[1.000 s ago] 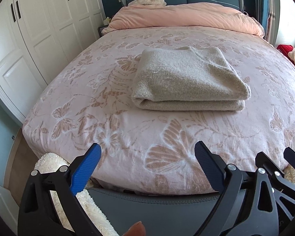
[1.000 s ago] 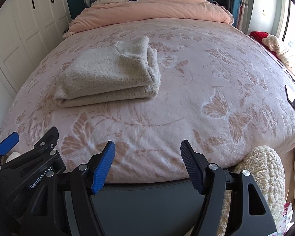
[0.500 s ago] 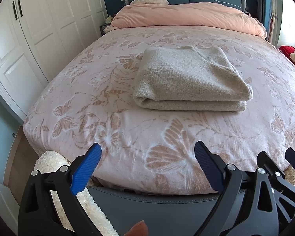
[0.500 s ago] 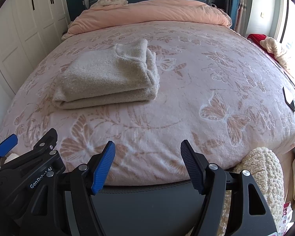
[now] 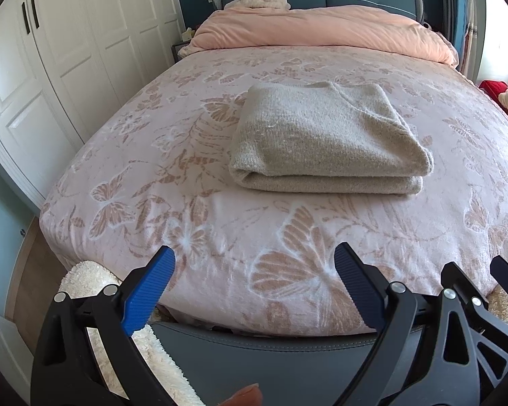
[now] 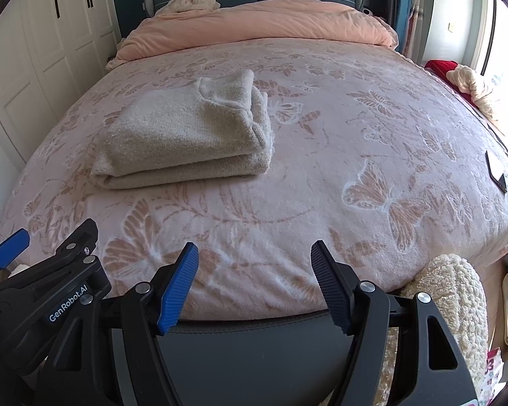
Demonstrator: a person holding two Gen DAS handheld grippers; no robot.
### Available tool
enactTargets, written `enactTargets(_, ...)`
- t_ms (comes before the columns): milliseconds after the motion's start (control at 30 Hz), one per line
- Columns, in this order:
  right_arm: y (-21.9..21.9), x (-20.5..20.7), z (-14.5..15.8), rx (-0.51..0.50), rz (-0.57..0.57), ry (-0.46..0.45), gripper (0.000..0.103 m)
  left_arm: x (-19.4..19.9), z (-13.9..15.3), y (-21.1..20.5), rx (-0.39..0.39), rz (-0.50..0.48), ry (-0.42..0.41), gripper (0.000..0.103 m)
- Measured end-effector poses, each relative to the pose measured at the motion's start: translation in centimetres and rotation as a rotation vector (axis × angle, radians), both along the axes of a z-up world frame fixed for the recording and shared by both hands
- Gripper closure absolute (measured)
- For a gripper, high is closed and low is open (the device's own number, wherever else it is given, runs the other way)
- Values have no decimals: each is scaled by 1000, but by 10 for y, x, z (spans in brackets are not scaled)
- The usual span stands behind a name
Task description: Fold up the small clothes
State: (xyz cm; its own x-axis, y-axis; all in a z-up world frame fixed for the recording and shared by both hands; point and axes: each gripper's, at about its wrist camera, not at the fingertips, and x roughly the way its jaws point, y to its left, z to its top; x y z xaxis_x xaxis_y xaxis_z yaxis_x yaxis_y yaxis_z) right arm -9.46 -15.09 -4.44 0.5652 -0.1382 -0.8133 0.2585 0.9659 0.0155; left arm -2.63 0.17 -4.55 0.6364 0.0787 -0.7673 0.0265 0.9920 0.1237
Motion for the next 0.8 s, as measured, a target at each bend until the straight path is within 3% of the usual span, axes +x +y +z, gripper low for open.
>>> enactTargets(800, 2, -1, -2, -5, -8, 9, 36, 0, -1, -1, 19, -23, -5, 15)
